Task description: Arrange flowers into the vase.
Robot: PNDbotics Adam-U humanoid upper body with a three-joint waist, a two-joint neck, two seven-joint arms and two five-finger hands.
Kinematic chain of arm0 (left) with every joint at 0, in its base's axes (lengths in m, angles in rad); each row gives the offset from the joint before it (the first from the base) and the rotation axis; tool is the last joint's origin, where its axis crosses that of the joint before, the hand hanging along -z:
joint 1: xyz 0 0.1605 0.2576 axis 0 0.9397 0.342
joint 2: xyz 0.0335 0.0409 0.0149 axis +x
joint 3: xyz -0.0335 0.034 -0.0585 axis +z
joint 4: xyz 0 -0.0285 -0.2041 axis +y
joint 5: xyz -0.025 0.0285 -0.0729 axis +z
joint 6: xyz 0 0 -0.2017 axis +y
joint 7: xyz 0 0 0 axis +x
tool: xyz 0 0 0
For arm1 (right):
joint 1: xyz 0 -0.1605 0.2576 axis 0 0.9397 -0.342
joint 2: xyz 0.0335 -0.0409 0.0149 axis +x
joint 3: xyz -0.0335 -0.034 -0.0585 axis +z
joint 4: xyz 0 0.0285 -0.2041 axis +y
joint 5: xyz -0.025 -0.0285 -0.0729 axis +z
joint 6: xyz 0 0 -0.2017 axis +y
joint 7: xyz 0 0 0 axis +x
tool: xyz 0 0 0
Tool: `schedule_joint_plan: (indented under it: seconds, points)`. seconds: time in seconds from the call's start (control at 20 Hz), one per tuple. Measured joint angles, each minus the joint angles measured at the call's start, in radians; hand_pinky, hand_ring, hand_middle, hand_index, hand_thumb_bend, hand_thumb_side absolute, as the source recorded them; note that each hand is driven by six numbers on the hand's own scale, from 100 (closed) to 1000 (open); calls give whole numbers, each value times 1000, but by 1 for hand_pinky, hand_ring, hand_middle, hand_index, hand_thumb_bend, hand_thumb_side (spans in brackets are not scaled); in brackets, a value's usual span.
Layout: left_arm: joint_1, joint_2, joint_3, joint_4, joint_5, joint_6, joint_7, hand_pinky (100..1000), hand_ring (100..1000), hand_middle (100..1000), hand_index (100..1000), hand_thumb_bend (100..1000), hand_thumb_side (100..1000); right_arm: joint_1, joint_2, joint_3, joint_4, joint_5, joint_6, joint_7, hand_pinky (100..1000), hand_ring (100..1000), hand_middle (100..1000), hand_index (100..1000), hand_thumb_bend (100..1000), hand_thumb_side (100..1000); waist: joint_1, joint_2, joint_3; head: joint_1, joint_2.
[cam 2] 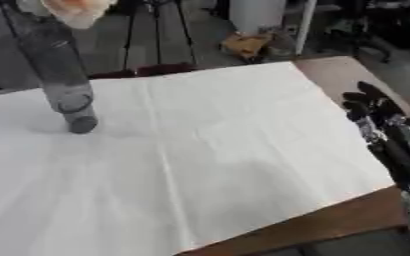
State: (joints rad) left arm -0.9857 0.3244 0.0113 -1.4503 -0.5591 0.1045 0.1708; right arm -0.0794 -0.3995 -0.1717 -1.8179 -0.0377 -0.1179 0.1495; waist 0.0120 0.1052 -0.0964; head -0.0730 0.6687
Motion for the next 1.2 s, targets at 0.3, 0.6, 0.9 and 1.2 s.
schedule_joint_plan:
  seconds: [0.3,0.6,0.9,1.2]
  points:
    - [-33,1,41,64,95,-46,46,100,100,100,100,1000,133,0,0,0,4,0,0,4,890,885,845,1000,143,701,0,-1,-8,1,-2]
    - [-40,17,49,81,198,-66,68,100,100,100,100,1000,133,0,0,1,6,0,0,5,890,885,845,1000,143,701,0,-4,-8,0,-2]
    - [-40,37,44,87,301,-77,77,100,100,100,100,1000,135,0,0,3,6,0,0,5,889,885,845,1000,143,702,0,-4,-8,-3,-2]
    - [-40,56,35,87,402,-87,82,100,100,100,100,1000,137,0,0,5,6,0,0,5,889,885,846,1000,143,702,0,-4,-8,-6,-2]
